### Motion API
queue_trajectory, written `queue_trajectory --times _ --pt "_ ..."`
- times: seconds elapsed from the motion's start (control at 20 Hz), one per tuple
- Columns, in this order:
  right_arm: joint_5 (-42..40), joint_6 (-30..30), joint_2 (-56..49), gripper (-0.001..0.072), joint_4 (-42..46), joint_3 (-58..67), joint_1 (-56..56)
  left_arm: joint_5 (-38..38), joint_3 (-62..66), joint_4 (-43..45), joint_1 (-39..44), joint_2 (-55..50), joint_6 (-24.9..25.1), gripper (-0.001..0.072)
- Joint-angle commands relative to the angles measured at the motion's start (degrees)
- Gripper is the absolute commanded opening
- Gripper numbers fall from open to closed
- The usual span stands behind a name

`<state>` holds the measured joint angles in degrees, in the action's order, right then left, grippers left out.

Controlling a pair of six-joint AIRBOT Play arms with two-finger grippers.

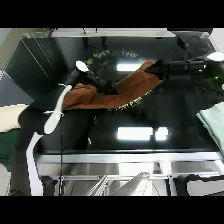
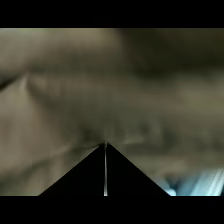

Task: Fold the shirts.

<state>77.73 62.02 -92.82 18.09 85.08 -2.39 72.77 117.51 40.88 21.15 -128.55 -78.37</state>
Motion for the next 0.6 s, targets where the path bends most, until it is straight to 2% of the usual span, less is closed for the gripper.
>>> queue_trajectory --times 0.0,0.15,0.35,0.45,0.55 --pt "-5.0 1.4 1.3 0.0024 -0.3 0.7 8.0 -3.2 1.3 -1.1 2.3 -2.4 -3.1 0.0007" --pt "-9.7 1.5 1.0 0.0024 -0.3 0.7 12.3 5.9 1.3 -3.6 -3.0 2.3 -2.0 0.0014" --pt "-16.9 2.4 0.5 0.0024 -0.4 0.7 15.3 23.2 1.2 -3.4 -17.8 15.1 -3.3 0.0013" --pt "-23.3 2.5 -0.8 0.0024 -0.9 0.9 18.8 26.1 1.2 -3.4 -26.2 21.6 -5.4 0.0013" --pt "-30.4 0.1 -4.5 0.0024 -4.3 3.3 24.5 24.1 1.2 -3.4 -34.6 27.6 -5.7 0.0014"
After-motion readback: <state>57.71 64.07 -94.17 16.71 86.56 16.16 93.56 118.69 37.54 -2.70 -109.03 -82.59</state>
